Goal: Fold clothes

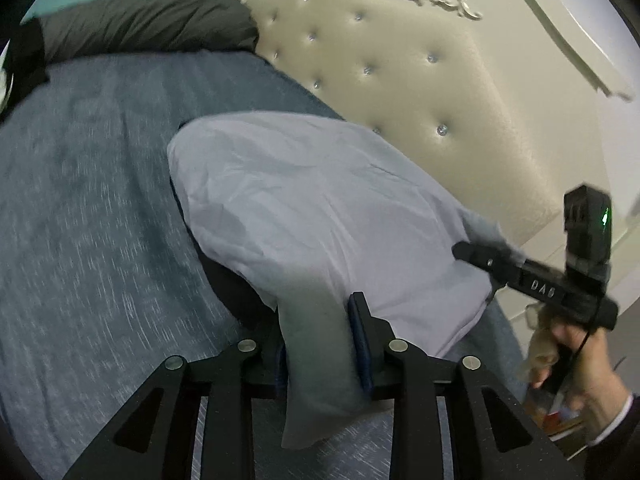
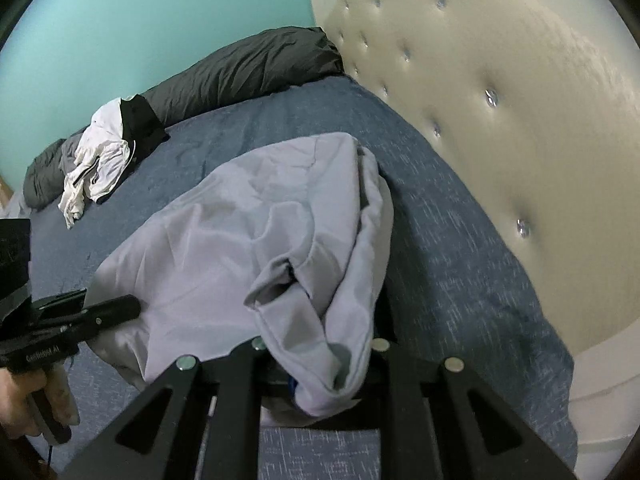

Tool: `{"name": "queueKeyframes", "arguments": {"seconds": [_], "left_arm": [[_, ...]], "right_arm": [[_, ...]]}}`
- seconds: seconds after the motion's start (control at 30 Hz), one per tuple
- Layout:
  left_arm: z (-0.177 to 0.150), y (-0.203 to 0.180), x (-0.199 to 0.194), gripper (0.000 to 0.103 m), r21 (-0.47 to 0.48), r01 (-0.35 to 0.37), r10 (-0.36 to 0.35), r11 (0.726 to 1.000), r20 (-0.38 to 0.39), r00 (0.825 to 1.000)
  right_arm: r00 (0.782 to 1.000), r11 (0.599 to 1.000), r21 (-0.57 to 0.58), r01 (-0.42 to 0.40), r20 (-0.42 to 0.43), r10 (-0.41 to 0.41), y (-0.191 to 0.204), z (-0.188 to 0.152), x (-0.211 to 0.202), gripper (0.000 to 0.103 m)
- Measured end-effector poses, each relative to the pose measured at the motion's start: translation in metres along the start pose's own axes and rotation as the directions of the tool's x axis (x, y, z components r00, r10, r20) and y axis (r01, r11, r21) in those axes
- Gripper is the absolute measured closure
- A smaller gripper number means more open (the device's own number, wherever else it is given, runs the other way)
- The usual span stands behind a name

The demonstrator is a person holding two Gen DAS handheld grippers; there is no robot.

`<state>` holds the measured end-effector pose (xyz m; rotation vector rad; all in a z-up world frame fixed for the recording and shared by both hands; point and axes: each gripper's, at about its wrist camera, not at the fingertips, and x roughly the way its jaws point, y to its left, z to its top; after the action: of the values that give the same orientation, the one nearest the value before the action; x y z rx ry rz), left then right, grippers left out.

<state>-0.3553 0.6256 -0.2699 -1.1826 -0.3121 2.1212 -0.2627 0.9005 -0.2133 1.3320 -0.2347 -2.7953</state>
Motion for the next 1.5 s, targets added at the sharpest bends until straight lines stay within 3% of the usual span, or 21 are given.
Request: {"name": "queueKeyframes", "arguments": {"seconds": [0.1,0.27,0.5,0.57,0.73,0.83,0.9,0.97,1.13,1.33,1.5], "left_arm": [[-0.007,0.006,0.001,0.058,-0.026,0.030,-0.031,0.999,-0.030,0.999],[-0.016,0.007,-0.018,0.056,-0.008,0.047,-0.048,0.999,-0.033,0.998],[-0.022,0.008,-0.035,0.056,0.036,0.031,-0.030,0.999,-0.024,0.999],[-0.025,0.008,-0.032,0.057,0.037,0.039,-0.038,0.999,-0.042,0.998],[-0.035,0.007,-0.018,0.058,0.016,0.070,-0.069,0.997,-0.082,0.994],[-0.037,0.008,-0.016,0.058,-0.003,0.077,-0.077,0.997,-0.076,0.994],[-0.038,0.011,-0.015,0.059,-0.021,0.084,-0.086,0.996,-0.074,0.994],[-0.037,0.009,-0.016,0.060,-0.020,0.082,-0.083,0.996,-0.074,0.994],[-0.034,0.005,-0.021,0.062,-0.062,0.098,-0.102,0.993,-0.065,0.993],[-0.041,0.009,-0.016,0.062,-0.035,0.110,-0.113,0.993,-0.106,0.988],[-0.034,0.009,-0.054,0.062,0.038,0.056,-0.056,0.998,-0.013,0.998]], "right_arm": [[1.000,1.000,0.017,-0.002,-0.028,0.002,-0.005,-0.006,0.007,0.087],[0.999,0.991,0.124,-0.039,-0.021,0.042,-0.023,-0.022,0.007,0.084],[0.999,0.986,0.161,-0.029,-0.029,0.034,-0.026,-0.016,0.006,0.081],[1.000,0.985,0.174,-0.009,-0.025,0.013,-0.028,-0.015,0.003,0.075],[0.999,0.968,0.250,0.016,0.040,-0.027,-0.039,-0.017,-0.020,0.064],[0.987,0.979,0.196,0.053,0.141,-0.081,-0.027,-0.013,-0.048,0.064],[0.977,0.984,0.178,0.031,0.202,-0.068,-0.018,-0.008,-0.064,0.064],[0.973,0.991,0.133,0.010,0.227,-0.041,-0.004,-0.002,-0.070,0.072],[0.991,0.998,0.055,0.001,0.133,-0.008,0.023,0.001,-0.039,0.090],[0.998,0.989,0.138,0.055,0.017,-0.058,0.006,-0.028,0.002,0.091],[0.998,0.987,0.154,0.048,0.022,-0.052,-0.002,-0.042,0.004,0.095]]}}
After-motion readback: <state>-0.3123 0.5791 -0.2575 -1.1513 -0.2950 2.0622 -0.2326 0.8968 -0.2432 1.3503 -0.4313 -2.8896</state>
